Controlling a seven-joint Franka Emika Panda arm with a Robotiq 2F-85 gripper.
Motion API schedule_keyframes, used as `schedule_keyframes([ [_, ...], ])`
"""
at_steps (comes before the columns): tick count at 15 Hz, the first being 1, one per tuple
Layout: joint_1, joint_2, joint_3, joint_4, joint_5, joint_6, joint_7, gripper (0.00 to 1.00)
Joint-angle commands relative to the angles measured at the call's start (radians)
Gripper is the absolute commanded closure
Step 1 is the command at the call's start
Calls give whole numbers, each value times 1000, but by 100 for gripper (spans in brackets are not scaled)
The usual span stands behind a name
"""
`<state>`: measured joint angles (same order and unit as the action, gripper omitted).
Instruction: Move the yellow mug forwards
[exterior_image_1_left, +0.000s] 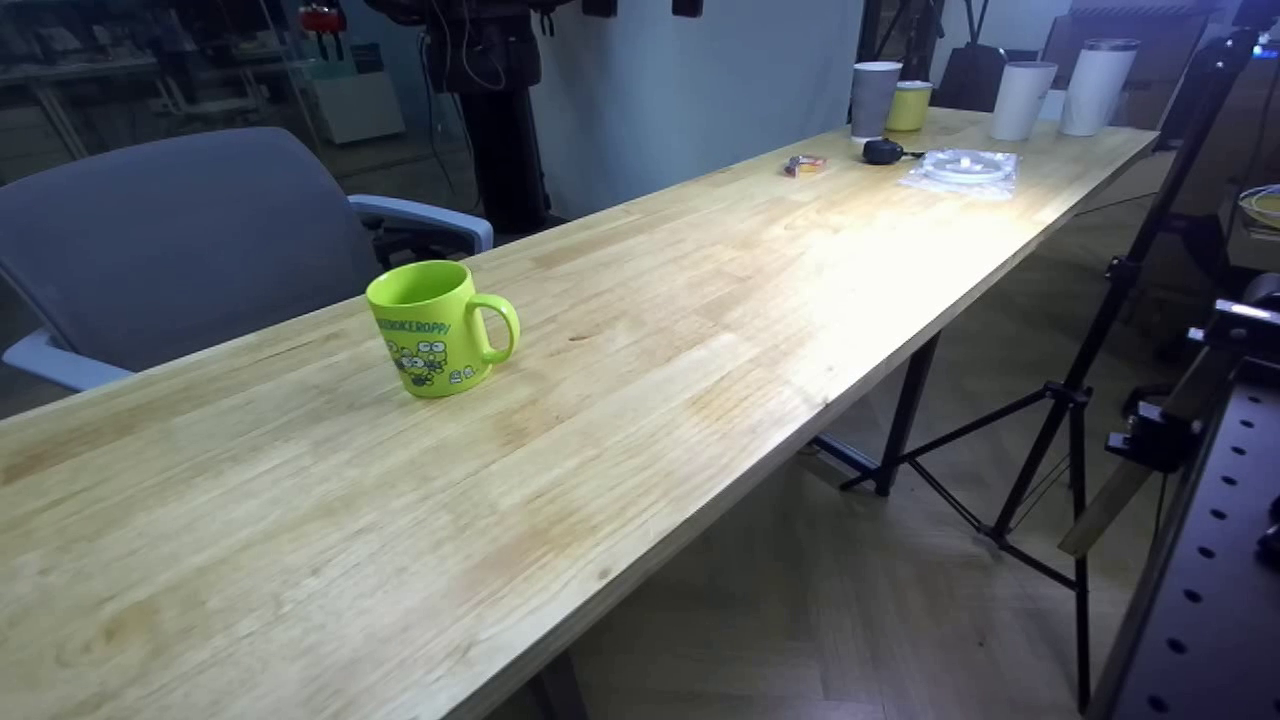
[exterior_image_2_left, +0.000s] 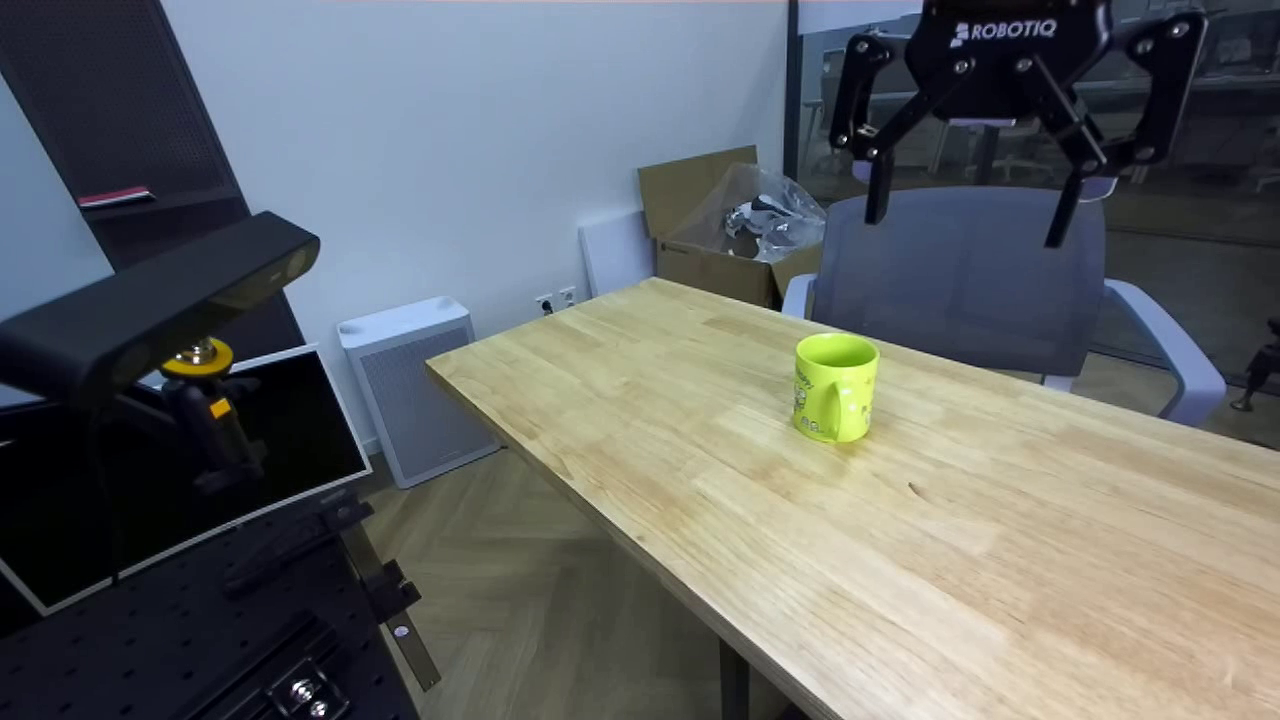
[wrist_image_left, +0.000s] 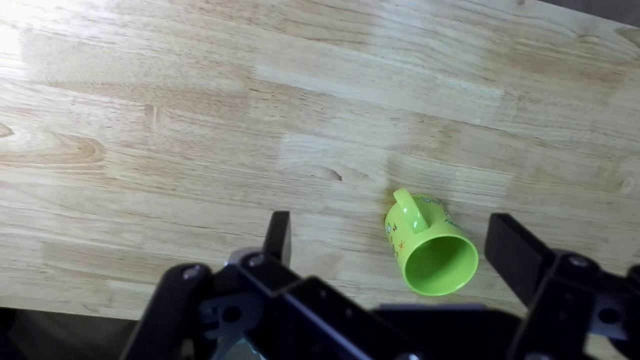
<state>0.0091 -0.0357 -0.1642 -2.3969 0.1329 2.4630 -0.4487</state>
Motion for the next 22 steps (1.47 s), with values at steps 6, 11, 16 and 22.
schedule_keyframes([
  [6, -31, 62, 46, 32, -17, 36, 35, 0],
  [11, -36, 199, 81, 129, -54, 89, 96, 0],
  [16, -31, 356, 93, 274, -139, 77, 213, 0],
  [22, -12, 500, 119, 433, -176, 46, 288, 0],
])
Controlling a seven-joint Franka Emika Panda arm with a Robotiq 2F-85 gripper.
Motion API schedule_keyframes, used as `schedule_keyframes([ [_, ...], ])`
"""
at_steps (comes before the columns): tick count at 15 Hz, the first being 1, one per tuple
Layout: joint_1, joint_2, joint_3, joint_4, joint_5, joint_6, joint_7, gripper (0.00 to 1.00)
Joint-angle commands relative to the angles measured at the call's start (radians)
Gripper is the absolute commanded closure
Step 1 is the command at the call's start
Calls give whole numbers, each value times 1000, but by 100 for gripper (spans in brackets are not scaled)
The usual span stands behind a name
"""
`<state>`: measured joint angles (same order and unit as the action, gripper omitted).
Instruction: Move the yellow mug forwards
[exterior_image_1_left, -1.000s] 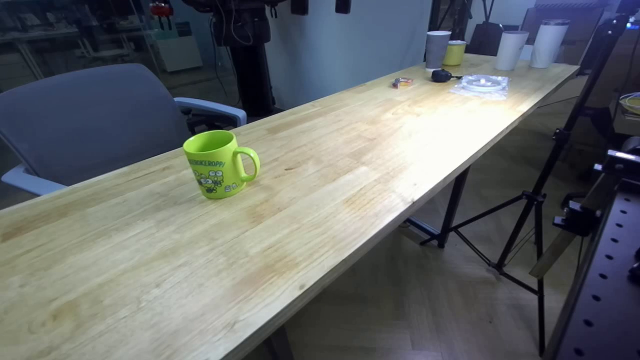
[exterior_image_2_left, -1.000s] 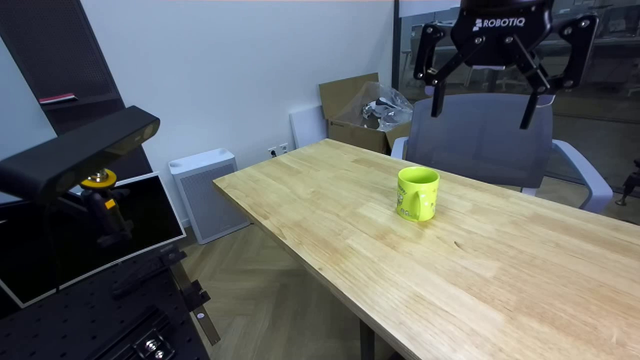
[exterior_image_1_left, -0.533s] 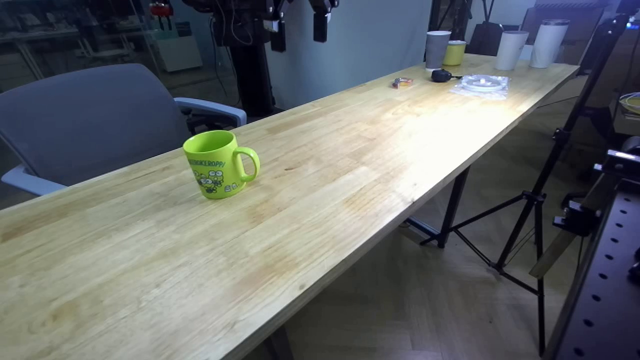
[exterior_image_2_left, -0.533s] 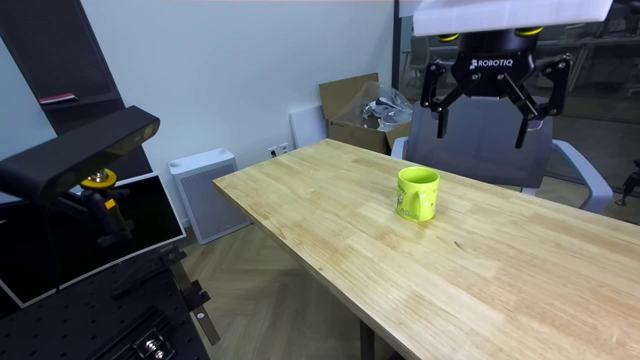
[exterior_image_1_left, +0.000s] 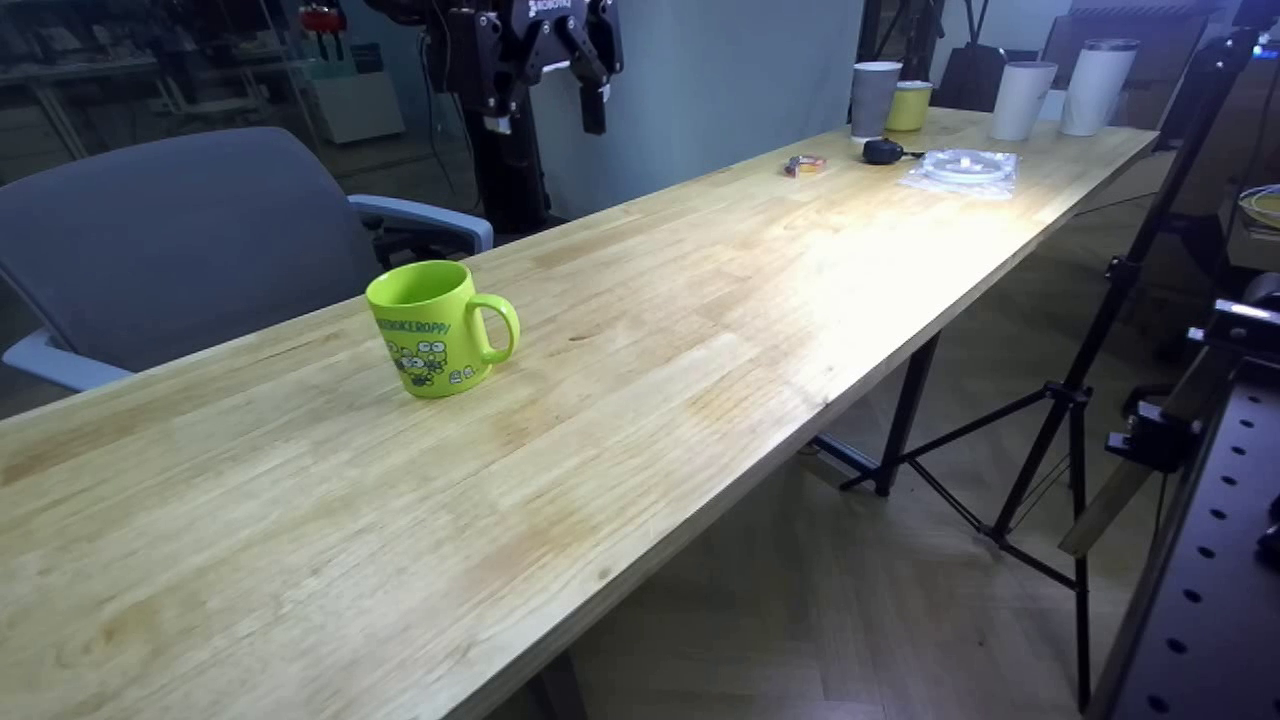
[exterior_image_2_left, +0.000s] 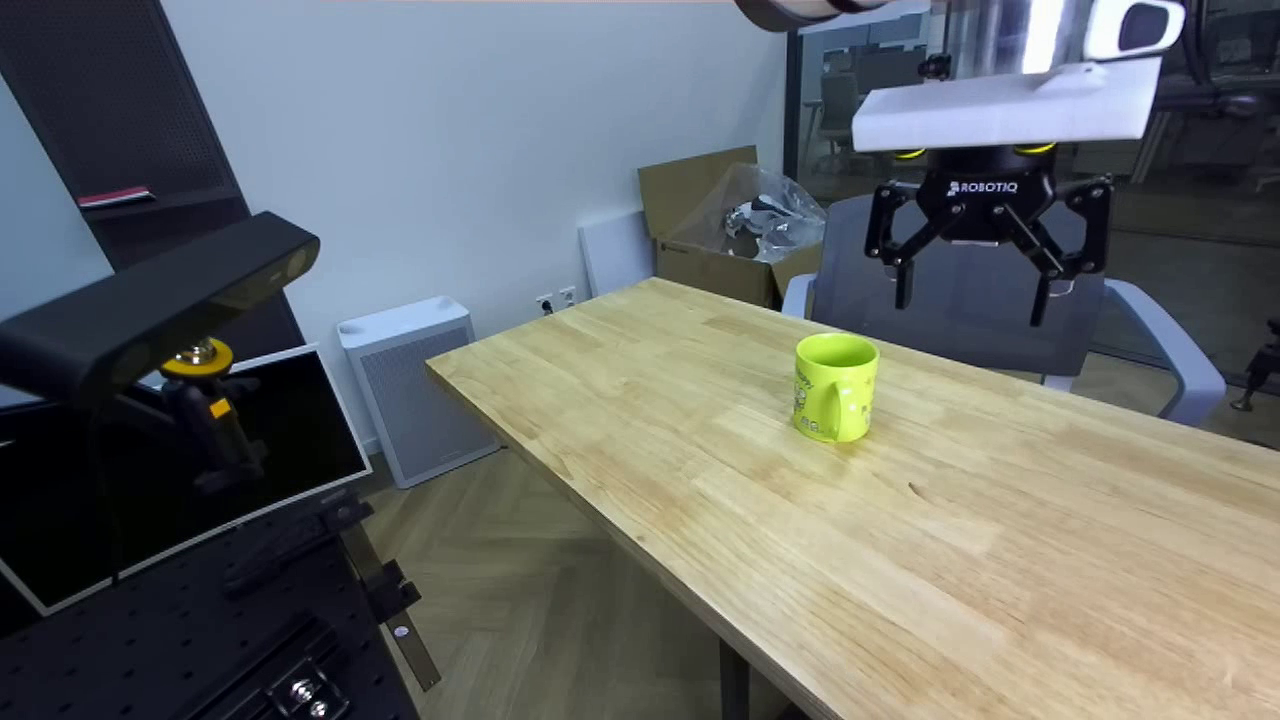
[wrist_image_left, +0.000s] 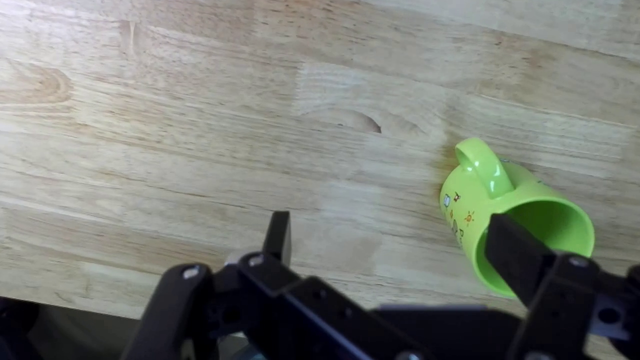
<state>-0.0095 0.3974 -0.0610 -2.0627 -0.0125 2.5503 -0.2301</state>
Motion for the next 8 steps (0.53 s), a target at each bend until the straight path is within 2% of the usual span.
schedule_keyframes([
  [1, 12, 85, 19, 119, -38, -46, 79, 0],
  [8, 38, 159, 45, 203, -52, -68, 96, 0],
])
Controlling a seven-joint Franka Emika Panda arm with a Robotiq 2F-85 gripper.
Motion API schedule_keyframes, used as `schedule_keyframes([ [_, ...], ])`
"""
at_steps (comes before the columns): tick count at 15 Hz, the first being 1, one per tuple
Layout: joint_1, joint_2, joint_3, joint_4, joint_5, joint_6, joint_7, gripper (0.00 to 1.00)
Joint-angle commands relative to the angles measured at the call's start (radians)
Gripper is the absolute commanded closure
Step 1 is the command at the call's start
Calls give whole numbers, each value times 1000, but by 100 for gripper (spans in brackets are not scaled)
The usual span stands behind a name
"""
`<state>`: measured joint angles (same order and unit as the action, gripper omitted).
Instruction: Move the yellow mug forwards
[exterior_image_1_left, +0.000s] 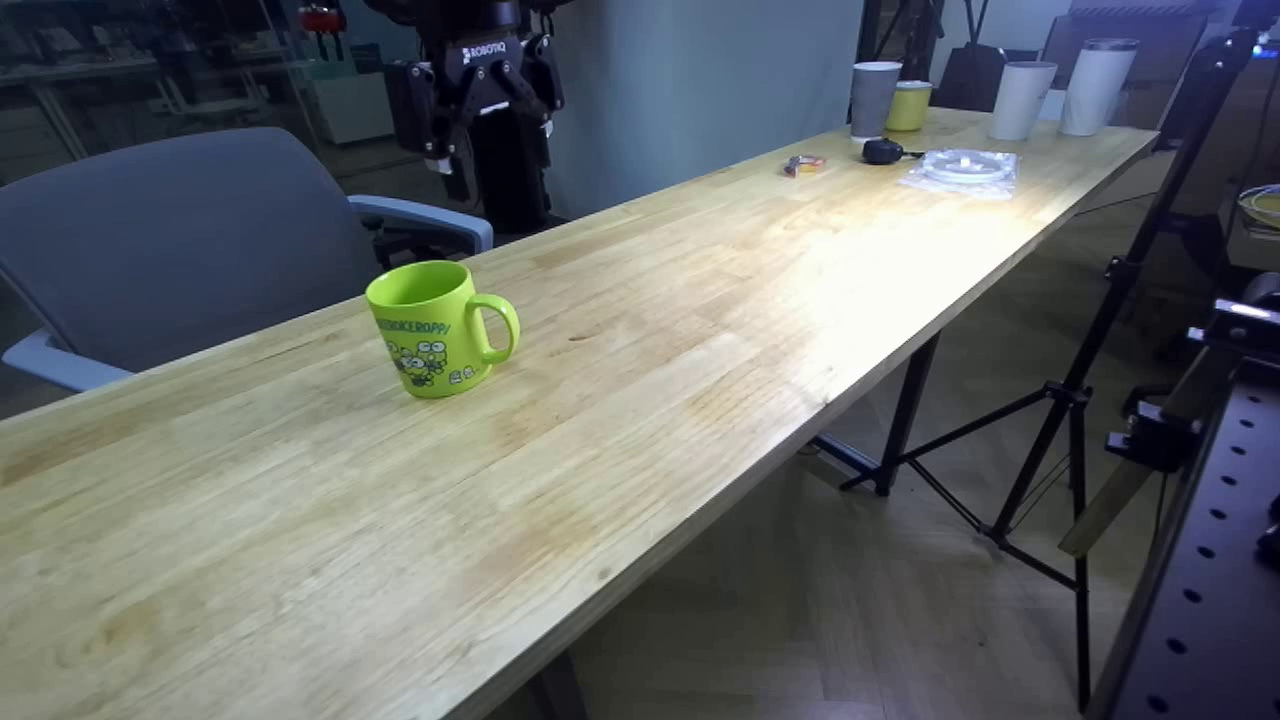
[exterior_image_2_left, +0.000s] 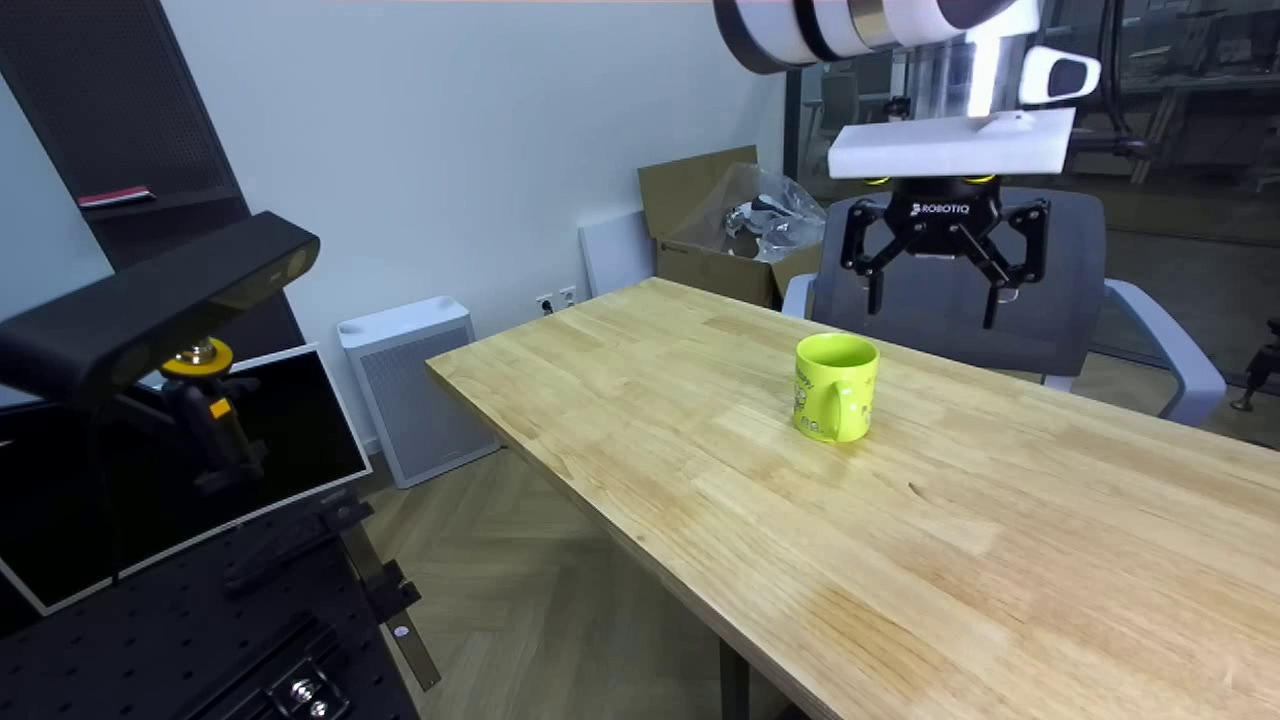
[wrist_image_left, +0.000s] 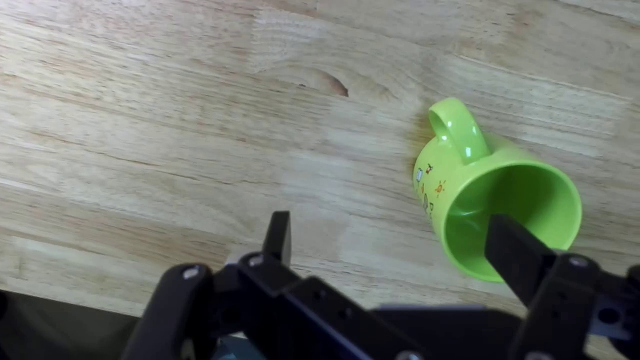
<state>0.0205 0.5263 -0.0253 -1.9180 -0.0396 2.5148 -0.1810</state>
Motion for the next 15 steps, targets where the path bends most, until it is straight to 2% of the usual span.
schedule_keyframes([
  [1, 11, 36, 13, 65, -25, -34, 46, 0],
  [6, 5, 66, 41, 95, -11, -39, 18, 0],
  [15, 11, 160, 48, 182, -23, -30, 14, 0],
])
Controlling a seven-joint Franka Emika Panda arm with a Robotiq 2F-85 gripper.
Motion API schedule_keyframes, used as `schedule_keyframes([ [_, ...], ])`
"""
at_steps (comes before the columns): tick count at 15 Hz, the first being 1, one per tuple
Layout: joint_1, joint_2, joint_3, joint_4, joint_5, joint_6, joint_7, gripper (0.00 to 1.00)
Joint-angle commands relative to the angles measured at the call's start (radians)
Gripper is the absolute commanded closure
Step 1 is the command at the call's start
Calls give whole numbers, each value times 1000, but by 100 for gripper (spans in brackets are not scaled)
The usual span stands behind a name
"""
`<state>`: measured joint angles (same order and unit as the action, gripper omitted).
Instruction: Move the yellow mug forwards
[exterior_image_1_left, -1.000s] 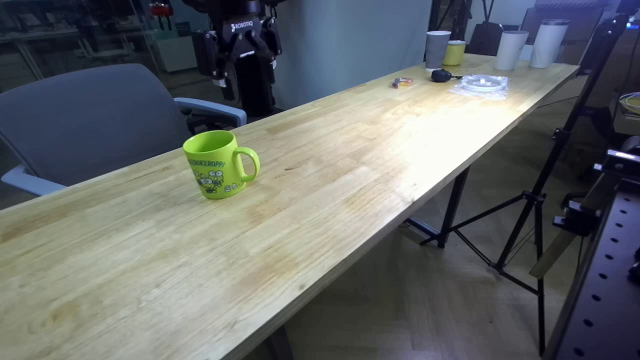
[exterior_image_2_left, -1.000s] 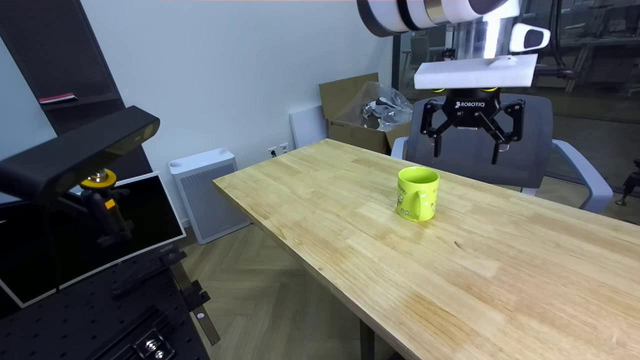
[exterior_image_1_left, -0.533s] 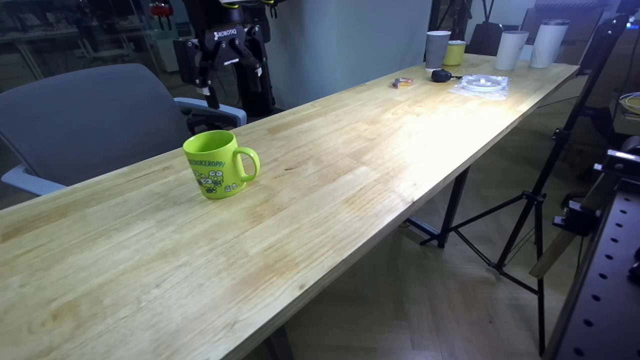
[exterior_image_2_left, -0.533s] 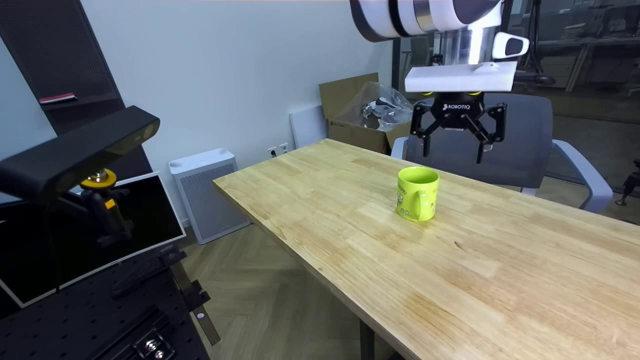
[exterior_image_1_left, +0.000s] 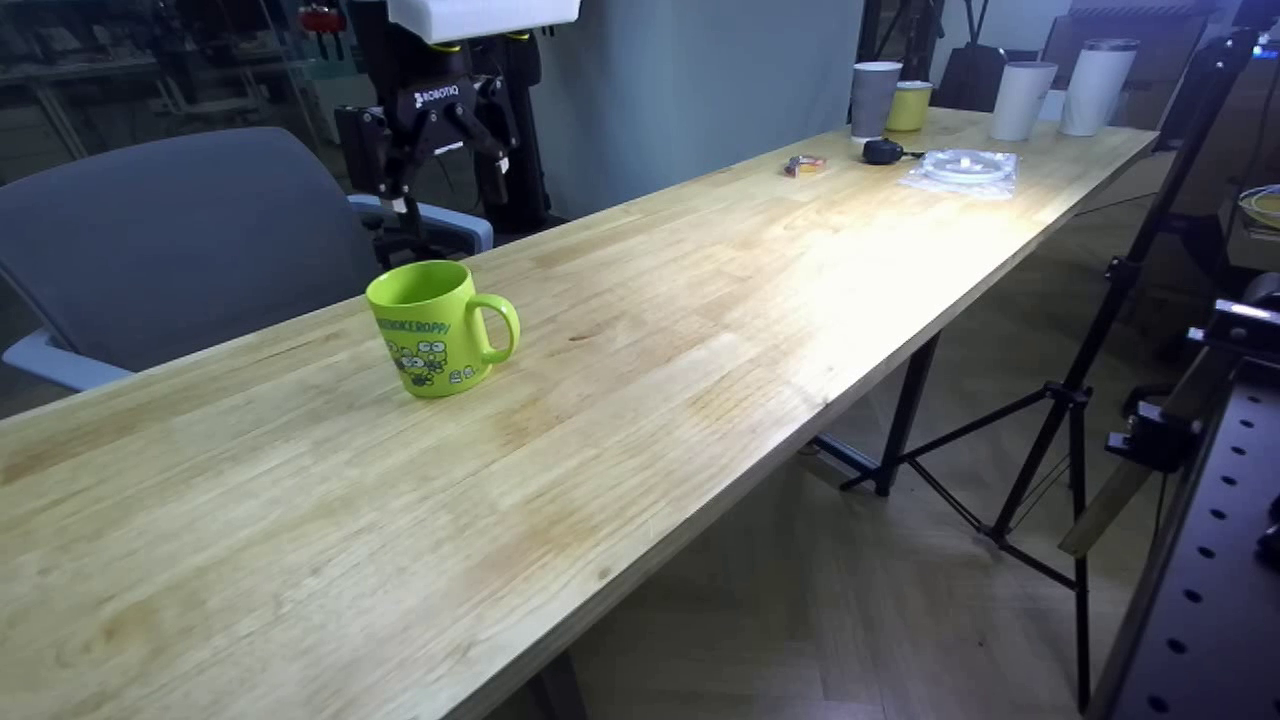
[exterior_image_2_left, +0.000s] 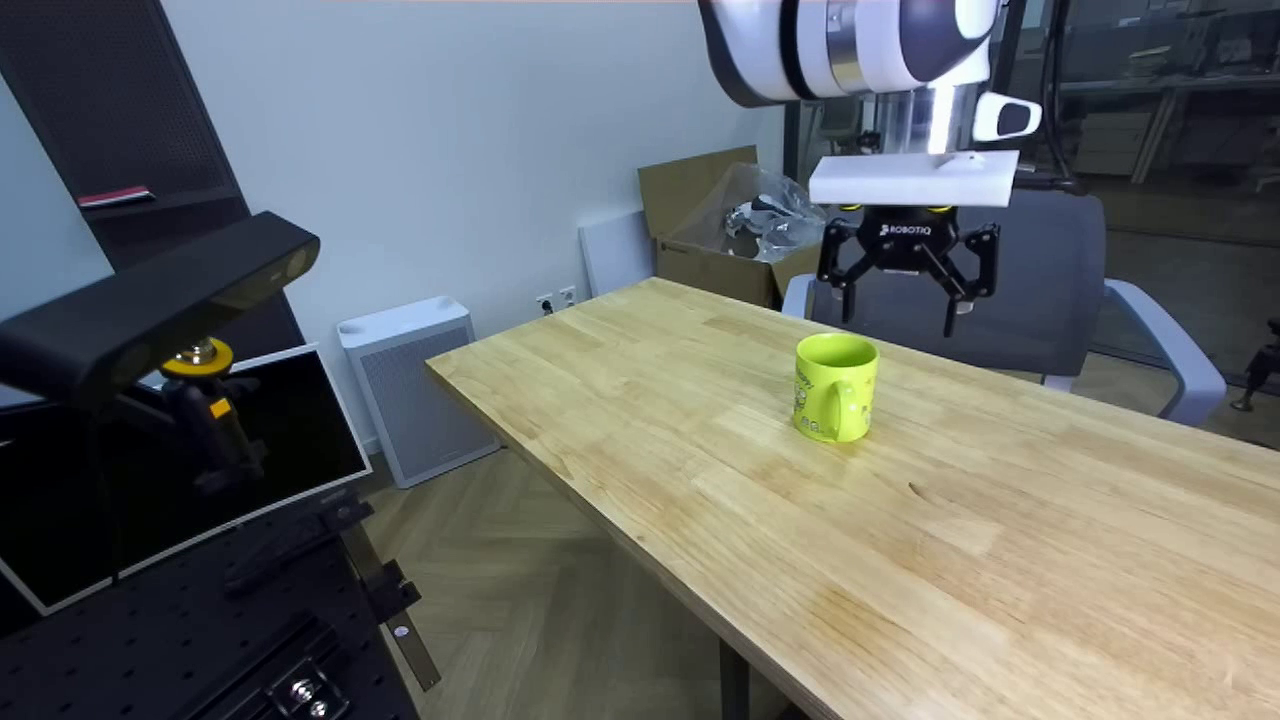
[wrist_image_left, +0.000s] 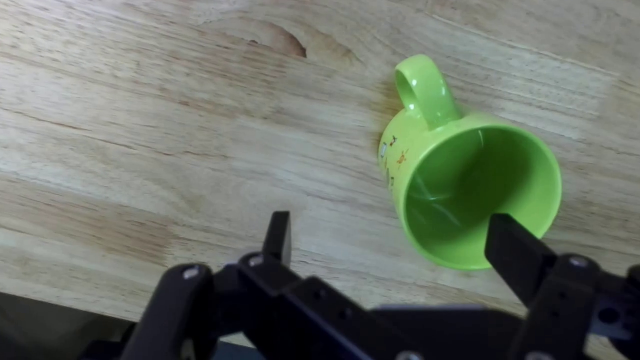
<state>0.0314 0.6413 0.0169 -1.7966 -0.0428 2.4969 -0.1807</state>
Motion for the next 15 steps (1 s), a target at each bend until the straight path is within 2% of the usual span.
schedule_keyframes([
  [1, 0, 56, 6, 70, -19, -9, 14, 0],
  [15, -3, 158, 13, 154, -20, -4, 14, 0],
])
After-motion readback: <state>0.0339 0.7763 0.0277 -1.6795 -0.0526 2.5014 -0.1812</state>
